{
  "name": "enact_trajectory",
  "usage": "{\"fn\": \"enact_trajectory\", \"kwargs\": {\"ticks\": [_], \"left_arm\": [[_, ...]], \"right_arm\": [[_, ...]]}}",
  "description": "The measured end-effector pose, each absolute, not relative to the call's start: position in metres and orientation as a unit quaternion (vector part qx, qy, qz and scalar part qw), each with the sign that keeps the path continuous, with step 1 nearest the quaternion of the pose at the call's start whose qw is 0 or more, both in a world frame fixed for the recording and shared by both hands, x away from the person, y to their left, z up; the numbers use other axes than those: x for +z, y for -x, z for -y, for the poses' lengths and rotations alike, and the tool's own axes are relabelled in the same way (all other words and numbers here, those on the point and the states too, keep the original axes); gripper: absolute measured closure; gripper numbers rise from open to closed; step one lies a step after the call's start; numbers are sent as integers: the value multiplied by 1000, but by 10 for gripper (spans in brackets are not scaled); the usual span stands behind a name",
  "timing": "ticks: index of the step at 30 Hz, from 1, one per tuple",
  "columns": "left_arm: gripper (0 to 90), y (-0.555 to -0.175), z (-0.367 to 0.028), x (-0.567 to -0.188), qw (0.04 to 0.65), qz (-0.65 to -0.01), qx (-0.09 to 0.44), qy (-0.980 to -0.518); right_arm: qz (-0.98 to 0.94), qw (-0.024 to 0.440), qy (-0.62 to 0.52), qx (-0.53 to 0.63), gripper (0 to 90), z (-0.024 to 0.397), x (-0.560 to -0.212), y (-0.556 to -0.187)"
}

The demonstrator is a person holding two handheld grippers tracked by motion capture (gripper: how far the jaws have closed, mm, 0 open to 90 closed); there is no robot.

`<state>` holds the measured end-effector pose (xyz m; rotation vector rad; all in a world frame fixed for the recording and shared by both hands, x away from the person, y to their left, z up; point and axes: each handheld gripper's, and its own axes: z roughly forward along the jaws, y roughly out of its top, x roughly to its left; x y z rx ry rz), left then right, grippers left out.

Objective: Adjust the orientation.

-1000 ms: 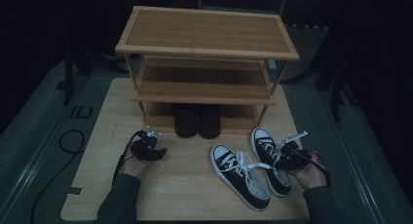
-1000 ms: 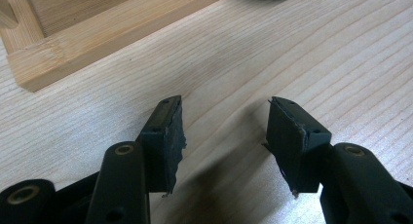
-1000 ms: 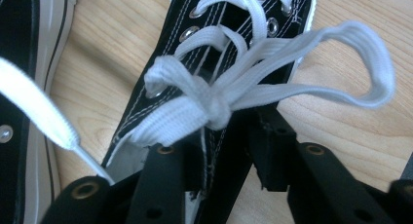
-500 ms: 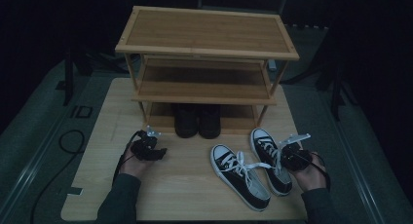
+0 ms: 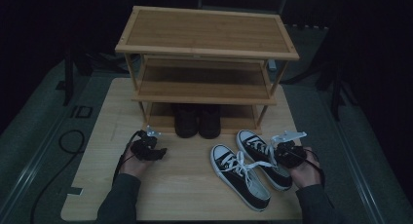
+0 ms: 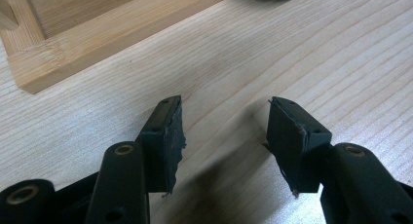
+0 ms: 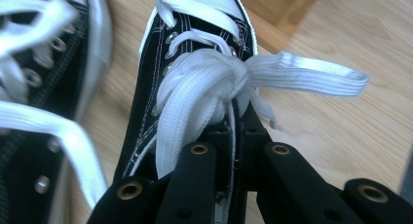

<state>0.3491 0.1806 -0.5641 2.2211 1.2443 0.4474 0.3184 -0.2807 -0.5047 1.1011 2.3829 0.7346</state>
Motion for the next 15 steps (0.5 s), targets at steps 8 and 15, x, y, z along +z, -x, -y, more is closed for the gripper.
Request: {"fn": "enact_trajectory", "kwargs": {"ticks": [8, 15], "left_arm": [[480, -349, -181, -564, 275, -463, 166, -826], [480, -349, -181, -564, 276, -462, 166, -826]], "right_arm": [[-857, 196, -383, 284, 876, 269, -508, -322], [-868, 189, -356, 289, 876, 264, -514, -321]]}}
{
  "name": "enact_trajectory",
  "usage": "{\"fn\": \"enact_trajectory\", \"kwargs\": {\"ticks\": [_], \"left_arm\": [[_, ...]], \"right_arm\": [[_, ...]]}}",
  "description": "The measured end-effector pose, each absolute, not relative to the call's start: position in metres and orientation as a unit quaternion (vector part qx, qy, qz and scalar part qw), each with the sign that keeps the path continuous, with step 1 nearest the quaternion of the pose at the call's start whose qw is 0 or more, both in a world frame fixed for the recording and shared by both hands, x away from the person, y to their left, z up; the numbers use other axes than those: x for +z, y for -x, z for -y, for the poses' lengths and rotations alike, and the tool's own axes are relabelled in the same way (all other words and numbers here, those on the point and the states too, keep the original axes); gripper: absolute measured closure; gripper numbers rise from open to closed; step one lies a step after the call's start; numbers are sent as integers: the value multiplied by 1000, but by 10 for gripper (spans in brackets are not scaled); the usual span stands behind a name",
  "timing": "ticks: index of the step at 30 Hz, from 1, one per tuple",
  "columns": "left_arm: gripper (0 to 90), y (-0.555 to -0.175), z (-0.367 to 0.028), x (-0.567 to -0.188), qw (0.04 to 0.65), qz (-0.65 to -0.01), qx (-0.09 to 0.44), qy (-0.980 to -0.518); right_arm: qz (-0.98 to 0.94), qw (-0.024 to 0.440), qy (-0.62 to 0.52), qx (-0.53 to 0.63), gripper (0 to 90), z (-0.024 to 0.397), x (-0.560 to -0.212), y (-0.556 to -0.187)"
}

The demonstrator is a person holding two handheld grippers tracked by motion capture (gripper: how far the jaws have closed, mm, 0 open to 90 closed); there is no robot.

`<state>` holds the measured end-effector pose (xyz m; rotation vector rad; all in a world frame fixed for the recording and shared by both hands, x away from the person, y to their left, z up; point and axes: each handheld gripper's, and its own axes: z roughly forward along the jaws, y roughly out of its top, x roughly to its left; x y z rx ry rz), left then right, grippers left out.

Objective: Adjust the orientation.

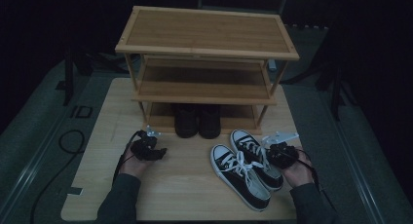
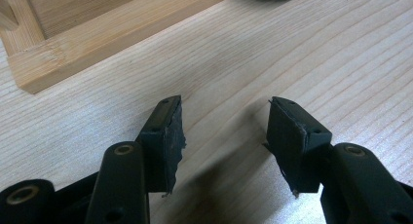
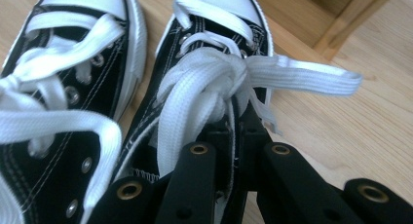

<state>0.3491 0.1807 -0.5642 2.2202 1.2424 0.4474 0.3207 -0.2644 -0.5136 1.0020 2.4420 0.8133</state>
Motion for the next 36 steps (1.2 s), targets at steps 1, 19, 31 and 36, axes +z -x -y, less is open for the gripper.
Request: {"fn": "enact_trajectory", "kwargs": {"ticks": [1, 19, 31, 36], "left_arm": [[480, -349, -181, -564, 275, -462, 166, -826], [479, -349, -181, -564, 276, -461, 166, -827], [478, -349, -181, -564, 275, -461, 166, -827], [478, -349, -181, -564, 276, -462, 166, -826]], "right_arm": [[-870, 185, -351, 293, 875, 265, -515, -320], [-876, 163, -317, 326, 874, 276, -526, -321], [-887, 148, -310, 310, 872, 279, -527, -316], [-893, 144, -307, 294, 845, 277, -524, -317]]}}
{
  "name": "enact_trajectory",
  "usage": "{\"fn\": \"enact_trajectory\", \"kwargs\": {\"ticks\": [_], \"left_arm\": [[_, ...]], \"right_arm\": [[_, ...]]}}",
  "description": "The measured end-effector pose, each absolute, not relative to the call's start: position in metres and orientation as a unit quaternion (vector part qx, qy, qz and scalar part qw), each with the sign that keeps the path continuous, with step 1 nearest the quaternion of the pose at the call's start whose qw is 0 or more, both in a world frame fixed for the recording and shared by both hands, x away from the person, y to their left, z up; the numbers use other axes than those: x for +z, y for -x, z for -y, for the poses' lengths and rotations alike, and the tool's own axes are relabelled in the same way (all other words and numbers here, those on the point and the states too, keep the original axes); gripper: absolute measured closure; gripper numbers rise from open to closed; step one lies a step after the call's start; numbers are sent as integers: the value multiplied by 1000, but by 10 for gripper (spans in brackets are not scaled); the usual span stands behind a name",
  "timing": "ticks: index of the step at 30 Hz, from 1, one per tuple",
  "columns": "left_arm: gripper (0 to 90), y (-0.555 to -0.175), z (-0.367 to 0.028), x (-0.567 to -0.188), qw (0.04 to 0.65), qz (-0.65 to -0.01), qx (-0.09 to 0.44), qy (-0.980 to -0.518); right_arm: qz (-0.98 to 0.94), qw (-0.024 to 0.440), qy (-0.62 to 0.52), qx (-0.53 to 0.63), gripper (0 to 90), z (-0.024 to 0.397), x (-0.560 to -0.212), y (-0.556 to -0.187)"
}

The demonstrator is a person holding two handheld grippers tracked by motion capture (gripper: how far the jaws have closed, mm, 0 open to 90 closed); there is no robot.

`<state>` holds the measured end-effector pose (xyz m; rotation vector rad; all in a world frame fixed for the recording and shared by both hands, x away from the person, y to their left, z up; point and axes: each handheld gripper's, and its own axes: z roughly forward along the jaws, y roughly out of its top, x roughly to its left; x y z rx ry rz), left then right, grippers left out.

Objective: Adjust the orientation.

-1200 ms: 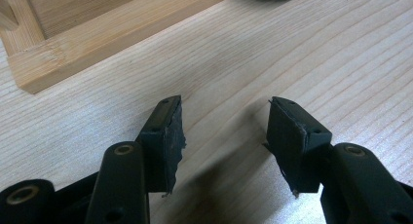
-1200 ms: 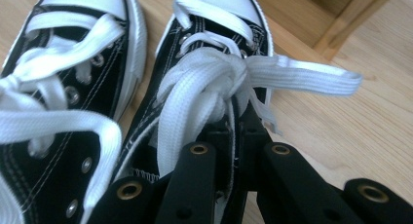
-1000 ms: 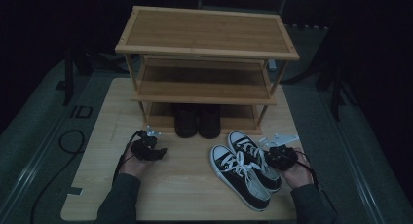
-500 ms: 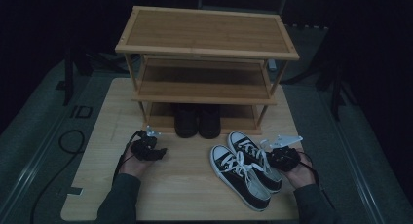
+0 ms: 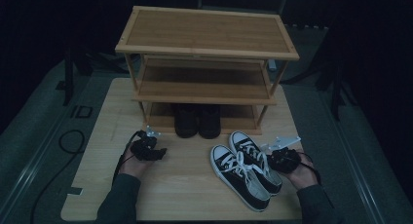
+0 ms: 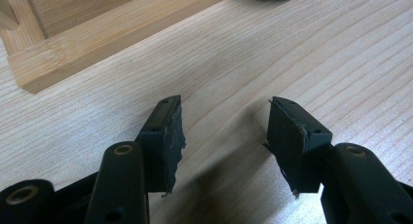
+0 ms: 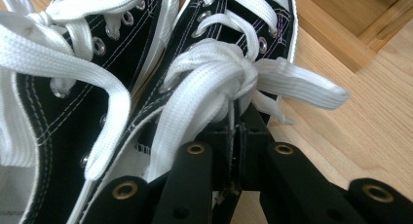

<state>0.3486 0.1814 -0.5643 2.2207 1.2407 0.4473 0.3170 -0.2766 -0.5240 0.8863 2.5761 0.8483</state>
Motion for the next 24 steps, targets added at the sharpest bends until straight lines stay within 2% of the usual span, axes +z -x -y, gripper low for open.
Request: {"fn": "enact_trajectory", "kwargs": {"ticks": [6, 8, 11, 24], "left_arm": [[477, -348, -182, -564, 276, -462, 166, -826], [477, -348, -182, -564, 276, -462, 166, -826], [477, -348, -182, -564, 276, -462, 166, -826], [473, -348, -182, -565, 279, -463, 168, -825]], "right_arm": [[-903, 131, -305, 274, 718, 274, -516, -312], [-904, 124, -310, 267, 635, 275, -512, -310], [-907, 126, -309, 255, 570, 277, -505, -307], [-903, 133, -313, 264, 462, 291, -479, -295]]}}
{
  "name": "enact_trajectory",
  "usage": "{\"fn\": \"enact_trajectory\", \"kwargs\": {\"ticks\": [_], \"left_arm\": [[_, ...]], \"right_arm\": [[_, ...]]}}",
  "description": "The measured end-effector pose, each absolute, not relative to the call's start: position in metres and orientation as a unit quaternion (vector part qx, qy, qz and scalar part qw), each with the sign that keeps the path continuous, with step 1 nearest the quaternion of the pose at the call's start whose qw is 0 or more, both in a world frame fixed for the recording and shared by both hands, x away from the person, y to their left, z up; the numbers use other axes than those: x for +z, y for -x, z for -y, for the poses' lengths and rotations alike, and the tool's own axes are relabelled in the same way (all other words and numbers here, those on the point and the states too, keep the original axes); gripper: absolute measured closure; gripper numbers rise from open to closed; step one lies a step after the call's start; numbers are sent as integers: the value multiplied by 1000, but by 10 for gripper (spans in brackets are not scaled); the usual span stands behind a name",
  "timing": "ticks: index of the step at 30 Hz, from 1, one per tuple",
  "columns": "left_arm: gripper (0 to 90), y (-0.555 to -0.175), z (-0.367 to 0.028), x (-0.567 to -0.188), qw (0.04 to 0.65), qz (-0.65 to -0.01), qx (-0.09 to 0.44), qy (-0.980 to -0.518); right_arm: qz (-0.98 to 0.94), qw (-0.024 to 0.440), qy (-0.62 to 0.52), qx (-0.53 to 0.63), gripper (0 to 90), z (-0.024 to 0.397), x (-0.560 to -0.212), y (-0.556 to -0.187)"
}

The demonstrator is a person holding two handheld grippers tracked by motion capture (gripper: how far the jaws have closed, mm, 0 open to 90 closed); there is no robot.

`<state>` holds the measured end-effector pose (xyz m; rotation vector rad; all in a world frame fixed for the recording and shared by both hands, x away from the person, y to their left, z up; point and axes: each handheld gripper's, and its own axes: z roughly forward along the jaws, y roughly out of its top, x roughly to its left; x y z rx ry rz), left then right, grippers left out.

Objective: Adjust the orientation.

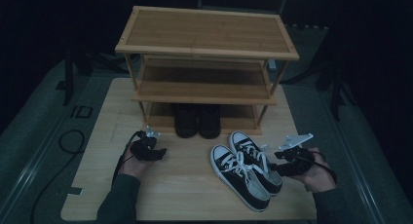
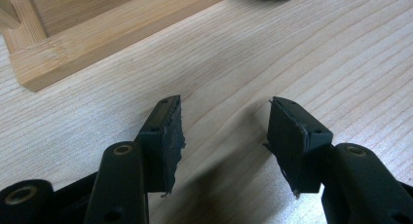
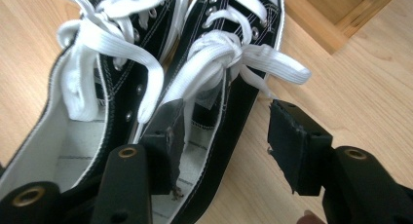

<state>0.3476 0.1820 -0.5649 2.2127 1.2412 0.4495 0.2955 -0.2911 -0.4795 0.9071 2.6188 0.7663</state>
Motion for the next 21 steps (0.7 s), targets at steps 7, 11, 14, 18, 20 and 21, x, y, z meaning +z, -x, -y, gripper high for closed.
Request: {"fn": "enact_trajectory", "kwargs": {"ticks": [7, 11, 14, 18, 20, 21], "left_arm": [[470, -347, -182, -565, 279, -463, 168, -825], [471, -347, -182, -565, 280, -463, 168, -824], [470, -347, -182, -565, 280, -463, 168, -824], [470, -347, -182, -565, 279, -462, 168, -824], [470, -347, -182, -565, 280, -462, 168, -824], [469, -347, -182, -565, 280, -462, 168, -824]], "right_arm": [[-896, 145, -315, 278, 420, 294, -467, -290], [-894, 146, -312, 287, 406, 290, -461, -287], [-899, 134, -300, 291, 407, 283, -461, -284], [-907, 121, -281, 288, 412, 272, -466, -279], [-911, 116, -271, 288, 416, 266, -469, -277], [-913, 113, -268, 287, 416, 264, -471, -276]]}}
